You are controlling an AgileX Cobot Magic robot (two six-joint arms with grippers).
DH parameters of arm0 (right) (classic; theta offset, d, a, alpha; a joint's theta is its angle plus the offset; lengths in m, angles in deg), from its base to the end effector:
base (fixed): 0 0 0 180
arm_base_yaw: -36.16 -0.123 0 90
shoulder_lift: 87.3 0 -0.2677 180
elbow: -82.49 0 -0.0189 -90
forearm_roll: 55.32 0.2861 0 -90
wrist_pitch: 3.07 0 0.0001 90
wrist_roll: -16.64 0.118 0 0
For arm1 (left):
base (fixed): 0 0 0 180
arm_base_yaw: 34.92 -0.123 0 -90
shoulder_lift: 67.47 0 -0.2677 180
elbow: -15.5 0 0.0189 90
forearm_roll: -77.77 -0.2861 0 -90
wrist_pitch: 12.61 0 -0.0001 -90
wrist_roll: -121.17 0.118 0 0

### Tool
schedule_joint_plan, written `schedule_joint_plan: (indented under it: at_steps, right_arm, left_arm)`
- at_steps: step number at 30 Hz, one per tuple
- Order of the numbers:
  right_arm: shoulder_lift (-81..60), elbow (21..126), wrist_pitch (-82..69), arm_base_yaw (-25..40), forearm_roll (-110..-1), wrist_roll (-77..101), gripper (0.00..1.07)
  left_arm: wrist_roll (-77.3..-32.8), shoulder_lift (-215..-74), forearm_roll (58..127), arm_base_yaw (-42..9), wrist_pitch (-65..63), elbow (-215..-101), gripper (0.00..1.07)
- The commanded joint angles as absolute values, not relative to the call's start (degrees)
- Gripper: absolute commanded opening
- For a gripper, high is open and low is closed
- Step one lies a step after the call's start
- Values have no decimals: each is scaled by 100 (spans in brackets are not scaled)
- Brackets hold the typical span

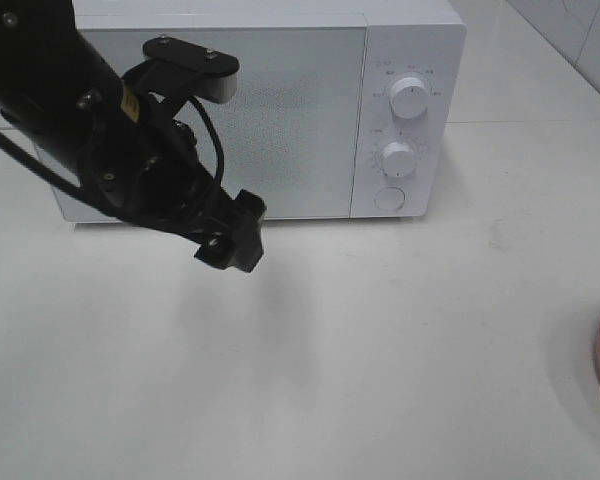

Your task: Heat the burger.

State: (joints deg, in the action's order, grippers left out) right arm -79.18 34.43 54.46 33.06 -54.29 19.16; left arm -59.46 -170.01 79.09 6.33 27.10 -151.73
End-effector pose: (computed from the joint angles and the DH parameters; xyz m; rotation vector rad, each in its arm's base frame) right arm 0.0699 0.0056 0.2882 -0.0103 1.9854 0.0848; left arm 0.2805 -0.2483 0.1721 0.9294 2.5680 -0.2400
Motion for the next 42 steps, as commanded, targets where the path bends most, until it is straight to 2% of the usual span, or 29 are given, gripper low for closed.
schedule_joint_plan:
  at_steps: [1,5,6,10,11,13,14,15,16,18,19,21,23,24,25,26,28,29,31,36,40,42]
  right_arm:
    - [-8090,3426,5412,3347,-5412,1888,75]
    - [-8090,3426,5412,3347,-5412,1893,75]
    - [-8090,3426,5412,3347,-5412,1893,75]
    - [-8090,3426,5412,3347,-5412,1888,75]
    - [-8090,3426,5412,3347,-5412,1888,75]
    - [-8090,3426,5412,3347,-5412,1888,75]
    - [-8090,3426,5412,3347,-5412,1888,75]
    - [-8090,3426,5412,3347,-5412,1888,75]
    - [-8090,3426,5412,3347,-5412,1888,75]
    - [-8090,3426,5412,3347,-5412,1888,75]
    - [-8090,3426,5412,3347,-5412,1888,75]
    - [-8090,3426,5412,3347,-5412,1888,75]
    - [-8090,3426,5412,3347,-5412,1888,75]
    - [-8090,3426,5412,3347,-5412,1888,75]
    - [-8090,3426,5412,3347,-5412,1888,75]
    - [-8090,3426,5412,3347,-5412,1888,75]
    - [-8090,3426,5412,3347,-5412,1888,75]
    - [-8090,3426,5412,3347,-5412,1888,75]
    - [-8090,3426,5412,3347,-5412,1888,75]
    - [-8090,3426,5412,3347,-5412,1888,75]
    - [-8090,3426,5412,3347,-5412,1888,75]
    - [-8090,3426,5412,3347,-5412,1888,75]
  left_arm:
    - [-5963,-16858,7731,627,3329,-15202,100]
    - [-6152,-16726,7640,576,4097,-15202,100]
    - [-6301,-16698,7686,444,4400,-15202,100]
    - [-6330,-16629,7846,117,4715,-15196,100]
    - [-6307,-16560,7989,-192,4899,-15196,100]
    - [-6278,-16520,8046,-353,4968,-15196,100]
    - [-6181,-16400,8178,-673,5082,-15162,100]
    - [-6181,-16400,8178,-673,5082,-15162,100]
    - [-6101,-16228,8258,-966,5151,-15076,100]
    - [-6066,-16136,8287,-1097,5157,-15013,100]
    - [-6009,-15878,8310,-1430,5162,-14812,100]
    - [-5952,-15752,8310,-1602,5162,-14669,100]
    - [-5883,-15277,8304,-2089,5162,-14199,100]
    - [-5883,-15277,8304,-2089,5162,-14199,100]
    - [-5912,-14979,8304,-2387,5157,-13913,100]
    - [-5912,-14979,8304,-2387,5157,-13913,100]
    - [-5918,-14503,8310,-2822,5174,-13466,100]
    - [-5918,-14503,8310,-2822,5174,-13466,100]
    - [-5929,-14016,8304,-3183,5277,-13065,100]
    - [-5940,-13037,8304,-3550,5391,-12566,100]
    - [-5923,-12361,8304,-3550,5409,-12337,100]
    - [-5918,-11341,8041,-3550,5397,-11970,100]
